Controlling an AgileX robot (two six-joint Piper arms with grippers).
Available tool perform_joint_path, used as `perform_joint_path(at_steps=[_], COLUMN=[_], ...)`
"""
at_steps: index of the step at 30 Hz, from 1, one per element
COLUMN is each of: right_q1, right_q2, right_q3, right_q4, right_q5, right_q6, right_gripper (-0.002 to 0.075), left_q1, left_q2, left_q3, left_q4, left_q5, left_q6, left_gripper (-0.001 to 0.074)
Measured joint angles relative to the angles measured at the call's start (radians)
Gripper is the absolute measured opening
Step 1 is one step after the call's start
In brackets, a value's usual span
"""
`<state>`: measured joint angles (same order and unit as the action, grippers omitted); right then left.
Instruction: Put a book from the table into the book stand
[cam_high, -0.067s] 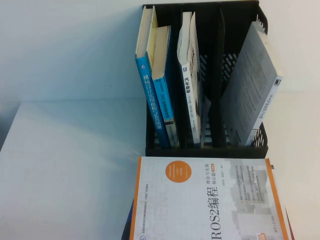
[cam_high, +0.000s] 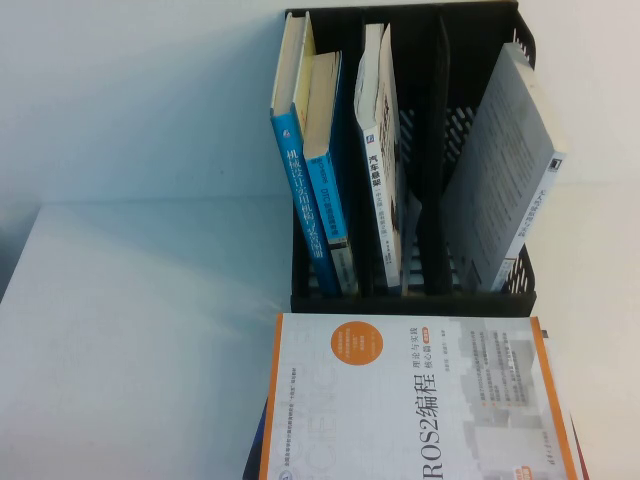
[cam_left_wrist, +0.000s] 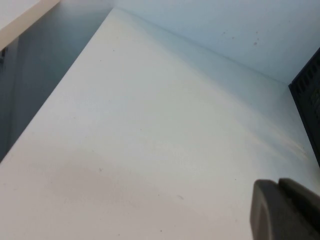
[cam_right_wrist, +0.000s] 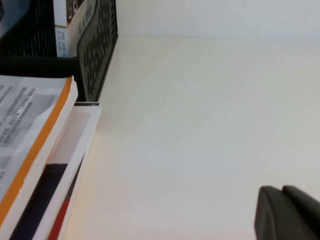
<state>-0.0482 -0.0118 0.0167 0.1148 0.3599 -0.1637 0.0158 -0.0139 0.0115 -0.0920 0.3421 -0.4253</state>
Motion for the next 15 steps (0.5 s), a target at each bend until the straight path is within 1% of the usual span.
perform_joint_path(at_steps=[10, 15], right_q1=[0.000, 0.000], right_q2=[0.000, 0.000], right_q3=[0.000, 0.000], right_q4=[0.000, 0.000], right_q5=[0.000, 0.000], right_q6=[0.000, 0.000], right_gripper=[-0.0003, -0.0003], left_q1=[0.000, 0.000], left_q2=[0.000, 0.000], left_q3=[0.000, 0.000], left_q4=[0.000, 0.035], left_q5=[0.000, 0.000], left_q6=[0.002, 0.035], left_gripper=[-0.0004, -0.0004])
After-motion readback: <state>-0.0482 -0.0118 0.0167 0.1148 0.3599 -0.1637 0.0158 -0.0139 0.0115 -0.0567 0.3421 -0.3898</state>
